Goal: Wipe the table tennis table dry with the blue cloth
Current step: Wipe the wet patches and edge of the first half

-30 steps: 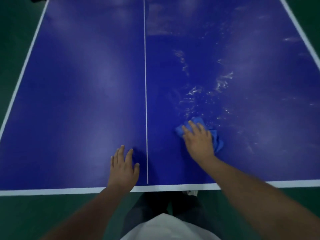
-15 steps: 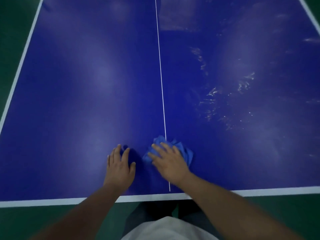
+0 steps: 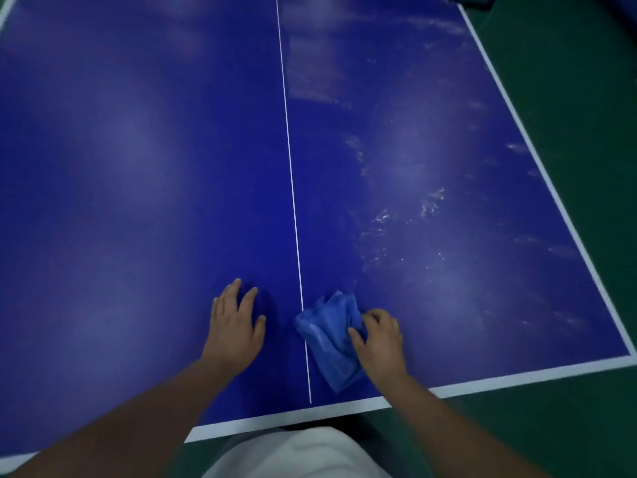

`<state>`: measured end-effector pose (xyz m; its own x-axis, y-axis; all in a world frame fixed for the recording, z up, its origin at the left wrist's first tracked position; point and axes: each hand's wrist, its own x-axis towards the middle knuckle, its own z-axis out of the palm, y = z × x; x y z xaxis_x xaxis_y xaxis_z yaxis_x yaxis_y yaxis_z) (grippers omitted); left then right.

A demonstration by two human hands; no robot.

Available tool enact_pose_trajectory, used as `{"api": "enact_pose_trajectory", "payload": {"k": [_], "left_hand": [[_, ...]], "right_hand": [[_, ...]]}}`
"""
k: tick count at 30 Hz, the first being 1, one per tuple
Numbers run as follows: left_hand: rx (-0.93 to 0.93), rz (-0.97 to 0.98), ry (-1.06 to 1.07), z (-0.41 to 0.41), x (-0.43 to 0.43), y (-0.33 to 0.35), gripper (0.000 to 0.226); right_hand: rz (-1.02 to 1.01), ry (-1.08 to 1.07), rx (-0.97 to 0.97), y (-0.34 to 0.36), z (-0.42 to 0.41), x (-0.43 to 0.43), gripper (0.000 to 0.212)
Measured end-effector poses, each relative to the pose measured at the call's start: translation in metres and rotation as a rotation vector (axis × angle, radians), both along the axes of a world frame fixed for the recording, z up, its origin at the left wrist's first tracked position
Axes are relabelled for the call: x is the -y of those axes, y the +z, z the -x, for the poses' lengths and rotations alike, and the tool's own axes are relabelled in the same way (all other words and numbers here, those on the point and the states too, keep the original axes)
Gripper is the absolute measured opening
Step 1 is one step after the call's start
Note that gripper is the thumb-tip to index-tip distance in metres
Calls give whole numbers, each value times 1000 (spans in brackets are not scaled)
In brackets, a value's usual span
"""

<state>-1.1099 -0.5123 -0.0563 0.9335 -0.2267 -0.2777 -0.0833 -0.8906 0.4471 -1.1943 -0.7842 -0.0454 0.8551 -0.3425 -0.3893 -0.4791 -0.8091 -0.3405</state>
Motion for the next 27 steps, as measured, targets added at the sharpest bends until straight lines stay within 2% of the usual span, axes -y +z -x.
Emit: {"api": "enact_pose_trajectory", "payload": {"k": [2,4,6,8,12,13,15,18,19,20,21,23,24,25,26,27], "left_hand": [[9,30,-8,-3,5,1,57],[7,52,-10,-6,9,1,56],[6,69,-24,-7,12,1,55],[13,93,-39,-7,16,1,55],[19,162,-54,-1,26,2,53],[19,172,-61,2,29,2,53],[22,184,-80,6,34,1,53],[21,185,-102,11,39,0,53],[27,188,-101,12,40,0,53],[30,191,-97,12,40,0,53],[30,193,-91,12,40,0,53],[24,187,-72,15,37,0,53],[23,176,-64,16,35,0,54],[22,163,-59,18,32,-1,54],[19,149,-59,19,29,-1,54],[15,137,-57,21,28,-2,55]], "right_hand": [[-142,7,20,8,-2,-1,15],[-309,-145,23,22,-7,9,15],[-403,-316,104,42,-9,30,14],[-405,-398,220,69,-8,51,20],[-360,-373,361,121,2,67,21],[-329,-348,362,124,8,66,23],[-252,-245,211,116,20,54,30],[-153,192,-27,78,44,23,34],[-113,321,-38,63,56,15,35],[-60,339,52,48,66,11,35],[-24,240,178,40,73,9,33],[13,-204,358,37,77,16,40],[26,-424,378,37,74,23,53],[7,-542,330,36,68,31,68],[-16,-549,237,33,60,38,79],[-11,-468,150,31,52,43,82]]}}
